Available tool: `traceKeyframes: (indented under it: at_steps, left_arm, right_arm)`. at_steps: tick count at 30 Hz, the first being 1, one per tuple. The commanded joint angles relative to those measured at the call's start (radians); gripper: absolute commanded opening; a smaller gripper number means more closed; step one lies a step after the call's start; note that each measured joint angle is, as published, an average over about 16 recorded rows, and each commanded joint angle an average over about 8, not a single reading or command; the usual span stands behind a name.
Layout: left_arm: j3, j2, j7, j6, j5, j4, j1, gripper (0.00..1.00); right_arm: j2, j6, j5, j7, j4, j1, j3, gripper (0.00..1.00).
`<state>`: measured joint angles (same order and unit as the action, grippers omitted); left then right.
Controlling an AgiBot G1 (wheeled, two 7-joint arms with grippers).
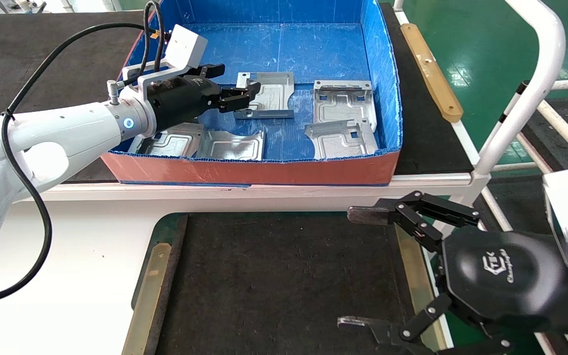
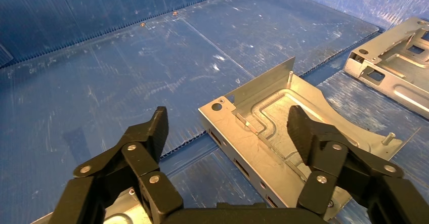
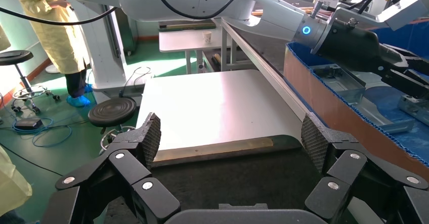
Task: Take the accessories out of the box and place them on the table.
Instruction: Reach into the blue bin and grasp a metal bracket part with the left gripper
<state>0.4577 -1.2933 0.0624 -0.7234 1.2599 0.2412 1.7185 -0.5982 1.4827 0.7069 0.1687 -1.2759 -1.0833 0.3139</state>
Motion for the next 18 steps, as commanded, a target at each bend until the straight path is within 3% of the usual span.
traceKeyframes:
  at_steps: [1,18]
  left_arm:
    - [0.0,0.0,0.0,0.0,0.0,0.001,-0.001,0.0]
    - [0.001,0.002,-0.002,0.001,0.002,0.004,-0.002,0.0]
  right_arm:
    - [0.0,0.0,0.0,0.0,0.0,0.0,0.0,1.0]
    - [0.0,0.0,0.0,0.0,0.0,0.0,0.0,1.0]
